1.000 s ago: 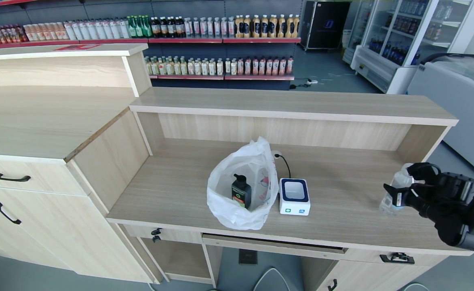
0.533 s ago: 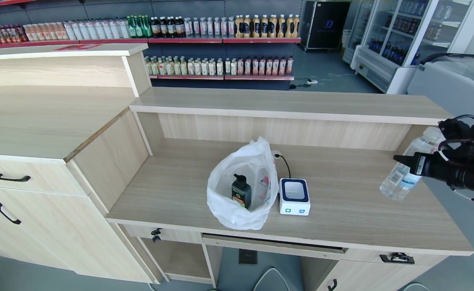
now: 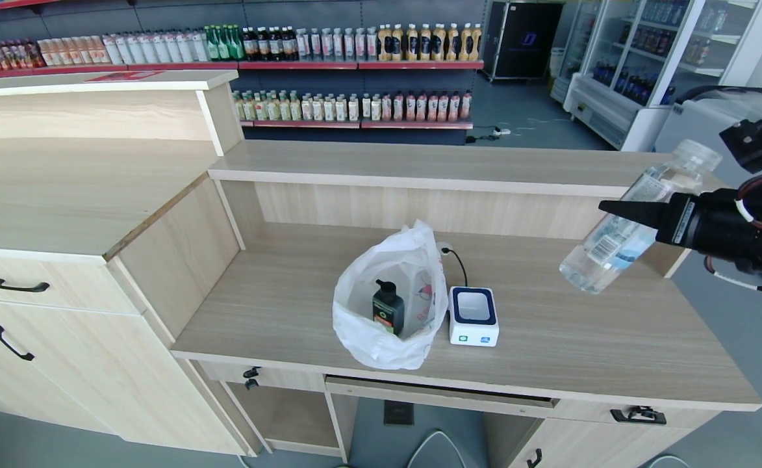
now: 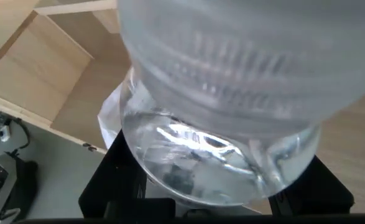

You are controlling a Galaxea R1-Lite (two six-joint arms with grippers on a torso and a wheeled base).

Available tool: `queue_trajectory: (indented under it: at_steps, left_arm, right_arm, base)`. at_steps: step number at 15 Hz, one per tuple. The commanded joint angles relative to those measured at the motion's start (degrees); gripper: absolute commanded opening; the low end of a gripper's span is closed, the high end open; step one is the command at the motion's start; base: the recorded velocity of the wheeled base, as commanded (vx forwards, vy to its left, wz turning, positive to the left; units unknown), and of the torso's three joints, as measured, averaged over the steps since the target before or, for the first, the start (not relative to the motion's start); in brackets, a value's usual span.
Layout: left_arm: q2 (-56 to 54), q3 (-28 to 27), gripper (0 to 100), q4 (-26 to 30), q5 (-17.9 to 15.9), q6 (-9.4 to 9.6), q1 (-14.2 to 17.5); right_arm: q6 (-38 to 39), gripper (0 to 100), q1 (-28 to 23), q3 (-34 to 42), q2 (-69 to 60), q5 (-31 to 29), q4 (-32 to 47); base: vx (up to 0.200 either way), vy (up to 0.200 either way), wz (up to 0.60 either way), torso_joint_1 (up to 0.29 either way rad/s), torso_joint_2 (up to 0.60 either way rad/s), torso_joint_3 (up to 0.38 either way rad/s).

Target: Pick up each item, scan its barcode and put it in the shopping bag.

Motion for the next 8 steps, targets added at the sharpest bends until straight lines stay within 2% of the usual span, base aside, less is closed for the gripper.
queue_trajectory:
  at_steps: [1, 3, 8]
  left_arm:
    - [0.0, 0.0, 100, 0.0, 0.0, 0.0, 0.0]
    - [0.0, 0.0, 100, 0.0, 0.0, 0.0, 0.0]
    - [0.0, 0.0, 100, 0.0, 0.0, 0.0, 0.0]
  right_arm:
    - [2.4, 0, 5.9, 0.0, -4.7, 0.3, 3.0]
    - [6.1, 0, 9.3, -0.3, -7.4, 2.6, 7.2]
    - [6.5, 0, 15.9, 0.2, -15.3, 10.3, 15.8]
  base:
    - [0.0, 0.0, 0.0, 0.0, 0.0, 0.0]
    - [0.0, 0.0, 0.0, 0.0, 0.0, 0.0]
    - [0.0, 0.0, 0.0, 0.0, 0.0, 0.0]
